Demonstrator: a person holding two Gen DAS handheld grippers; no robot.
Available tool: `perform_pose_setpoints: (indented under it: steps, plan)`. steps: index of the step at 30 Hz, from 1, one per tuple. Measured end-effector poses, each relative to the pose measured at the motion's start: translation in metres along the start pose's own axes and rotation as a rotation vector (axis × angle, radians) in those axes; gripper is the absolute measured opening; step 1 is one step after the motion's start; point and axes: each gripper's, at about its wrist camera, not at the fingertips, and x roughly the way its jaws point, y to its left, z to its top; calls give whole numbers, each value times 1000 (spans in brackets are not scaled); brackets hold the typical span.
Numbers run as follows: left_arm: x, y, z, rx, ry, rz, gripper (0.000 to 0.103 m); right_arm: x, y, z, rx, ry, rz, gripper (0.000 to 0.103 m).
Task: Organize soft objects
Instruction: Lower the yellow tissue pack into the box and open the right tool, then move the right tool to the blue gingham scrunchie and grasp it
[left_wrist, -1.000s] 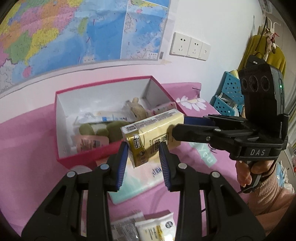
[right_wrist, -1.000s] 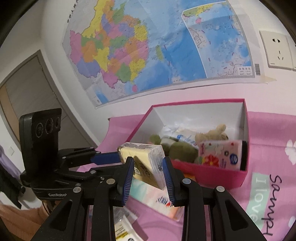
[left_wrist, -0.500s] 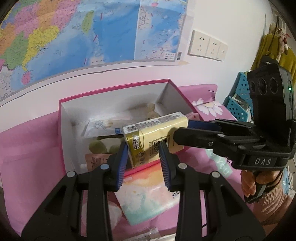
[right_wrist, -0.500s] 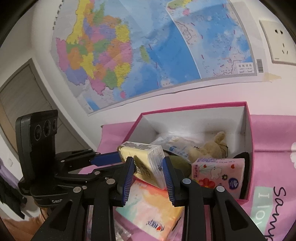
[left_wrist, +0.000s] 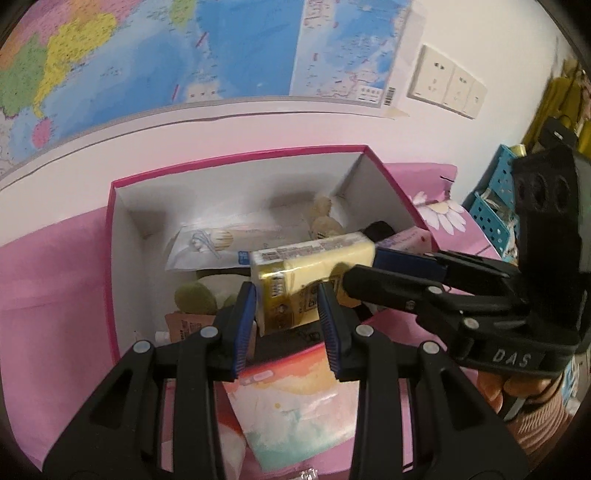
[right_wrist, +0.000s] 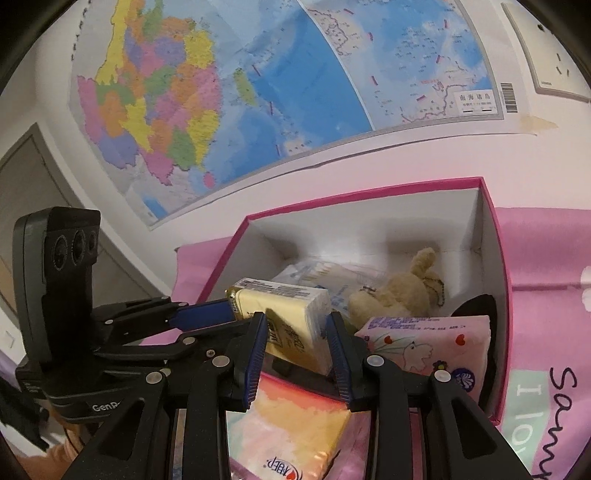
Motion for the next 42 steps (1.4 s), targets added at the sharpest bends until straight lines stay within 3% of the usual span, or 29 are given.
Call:
perform_pose_setpoints:
  steps: [5,11,21,24,33,37,42]
  plan:
    - [-8,2,-3,-17,-34,40,36,-10,1,-3,-3,-28,-12,37]
    - [-37,4,-17,-9,-95,14,37,-29,9,-11,-36,-43,-10,37]
    - [-105,3,-72,39,-222,-32,48,-62,38,-49,-113,-3,101,37]
    - [-109,8,-92,14,-204,-41,48,-64,50,-66,-135,36,153,37]
    - [-102,33,-154,-60,-91,-51,48,-37,104,-132,-292,264,283,37]
    - [-97,44,-176,-110,-50,-54,48,-13,119,-153,-313,362,307,38]
    - [-94,53,-196,-155,-8,-57,48,19,133,-167,-328,445,309,47]
